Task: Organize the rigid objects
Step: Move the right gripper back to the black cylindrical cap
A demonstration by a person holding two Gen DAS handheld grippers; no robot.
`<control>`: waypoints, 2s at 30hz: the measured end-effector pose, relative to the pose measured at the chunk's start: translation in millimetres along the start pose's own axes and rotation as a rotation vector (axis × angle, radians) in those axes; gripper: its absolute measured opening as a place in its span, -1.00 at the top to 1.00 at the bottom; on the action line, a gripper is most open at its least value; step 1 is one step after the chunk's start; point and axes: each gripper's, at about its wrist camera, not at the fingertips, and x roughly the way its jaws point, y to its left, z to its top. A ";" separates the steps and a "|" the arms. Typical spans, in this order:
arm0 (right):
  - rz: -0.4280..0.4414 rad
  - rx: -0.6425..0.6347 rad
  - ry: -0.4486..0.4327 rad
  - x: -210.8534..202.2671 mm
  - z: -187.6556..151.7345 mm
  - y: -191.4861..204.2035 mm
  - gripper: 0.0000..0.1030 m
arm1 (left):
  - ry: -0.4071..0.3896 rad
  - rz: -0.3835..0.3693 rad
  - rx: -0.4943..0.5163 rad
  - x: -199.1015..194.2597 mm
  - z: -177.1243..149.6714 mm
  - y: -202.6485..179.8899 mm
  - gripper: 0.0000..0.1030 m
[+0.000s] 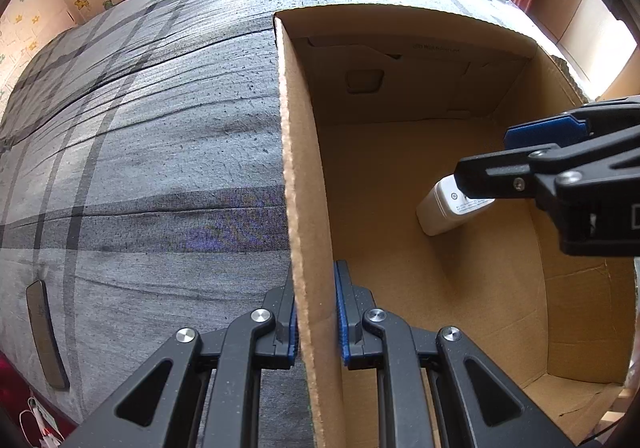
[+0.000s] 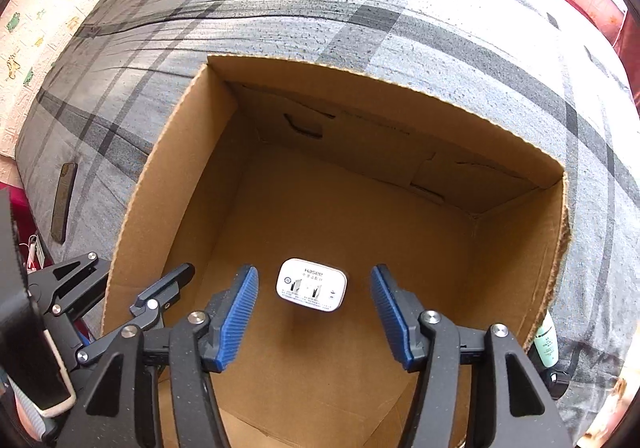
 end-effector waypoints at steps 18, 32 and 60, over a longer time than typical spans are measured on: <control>-0.088 0.028 -0.198 -104.2 -48.2 -36.6 -1.00 | 0.002 0.022 0.012 -0.2 0.7 -5.8 0.70; -0.190 0.195 -0.223 -138.7 -92.1 -142.4 -1.00 | 0.003 0.020 0.012 -0.5 1.0 -5.9 0.70; -0.265 0.368 -0.042 -33.2 -140.8 -240.4 -0.98 | 0.007 0.035 0.020 -0.1 1.0 -10.4 0.70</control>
